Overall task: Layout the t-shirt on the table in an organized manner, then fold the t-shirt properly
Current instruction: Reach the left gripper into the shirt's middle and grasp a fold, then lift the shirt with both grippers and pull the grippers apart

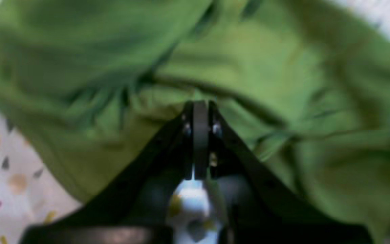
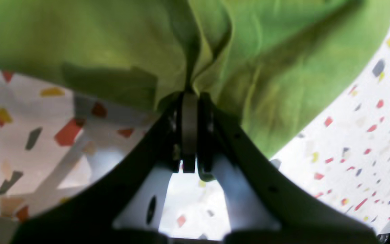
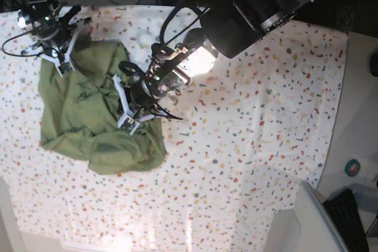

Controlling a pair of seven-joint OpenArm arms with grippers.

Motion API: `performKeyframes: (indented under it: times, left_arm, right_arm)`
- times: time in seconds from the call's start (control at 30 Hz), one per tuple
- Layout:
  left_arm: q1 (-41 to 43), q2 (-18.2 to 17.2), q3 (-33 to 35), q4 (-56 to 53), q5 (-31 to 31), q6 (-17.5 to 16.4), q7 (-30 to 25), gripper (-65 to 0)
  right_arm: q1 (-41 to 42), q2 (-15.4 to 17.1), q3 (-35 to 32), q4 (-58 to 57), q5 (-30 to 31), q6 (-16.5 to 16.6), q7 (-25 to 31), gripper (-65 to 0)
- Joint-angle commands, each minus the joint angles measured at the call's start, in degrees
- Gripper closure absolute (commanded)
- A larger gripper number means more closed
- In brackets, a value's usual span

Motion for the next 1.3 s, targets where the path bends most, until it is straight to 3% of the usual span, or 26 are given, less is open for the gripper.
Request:
performKeyframes:
  times: [0.0, 0.13, 0.23, 0.33, 0.5, 0.63, 0.77, 1.03, 1.07, 1.17, 1.2, 1.27]
  left_arm:
    - [-1.7, 2.5, 0.1, -1.0, -0.3, -0.8, -2.9, 0.0]
    - [-3.4, 2.5, -3.0, -9.3, 0.1, -0.3, -4.1, 0.0]
    - [-4.4, 2.4, -6.9, -11.5, 0.2, 2.6, -4.0, 0.0]
    - [-5.8, -0.9, -9.5, -11.6, 0.2, 2.8, -4.0, 0.0]
    - [-6.8, -5.1, -15.0, -8.2, -0.1, 2.8, -3.6, 0.0]
    - [-2.2, -7.9, -21.9, 5.3, -0.3, 2.9, 0.0, 0.0]
    - [4.0, -9.0, -26.1, 20.1, 0.2, 2.8, 6.9, 0.0]
    - [12.9, -9.0, -26.6, 33.1, 0.2, 2.7, 12.6, 0.0]
    - [13.9, -9.0, -26.6, 33.0, 0.2, 2.7, 12.7, 0.0]
    - [16.4, -9.0, -26.6, 31.9, 0.3, 2.7, 12.7, 0.0]
    - [17.1, -9.0, -26.6, 31.2, 0.3, 2.6, 12.7, 0.0]
    - [18.3, -9.5, -26.6, 29.1, 0.3, 2.6, 12.7, 0.0]
  right_arm:
    - [-1.1, 0.3, -0.3, 0.4, 0.0, 0.4, -1.4, 0.0]
    - [-3.4, 0.7, -4.3, 0.5, 0.0, 4.0, -1.4, 0.0]
    - [-3.8, 0.5, -4.6, 0.5, 0.0, 10.9, -1.4, 0.0]
    - [-3.7, -0.9, -4.9, 0.6, 0.0, 17.5, -1.4, 0.0]
    - [-1.9, -2.2, -13.0, 2.0, 0.0, 17.5, -1.4, 0.0]
    - [1.0, -3.1, -22.5, 3.7, 0.0, 17.5, -1.6, 0.0]
    - [4.0, -6.4, -22.9, 3.8, 0.0, 17.5, -1.9, 0.0]
    - [4.8, -6.7, -23.4, 9.1, 0.1, 17.5, -5.6, 0.0]
    - [4.7, -6.7, -23.4, 10.1, 0.1, 17.5, -6.1, -3.0]
    - [3.4, -6.3, -22.9, 13.2, 0.1, 17.5, -6.9, -20.9]
    - [2.9, -6.3, -22.9, 14.2, 0.1, 17.5, -7.0, -23.7]
    - [1.9, -6.3, -22.9, 16.3, -0.1, 17.5, -7.0, -23.3]
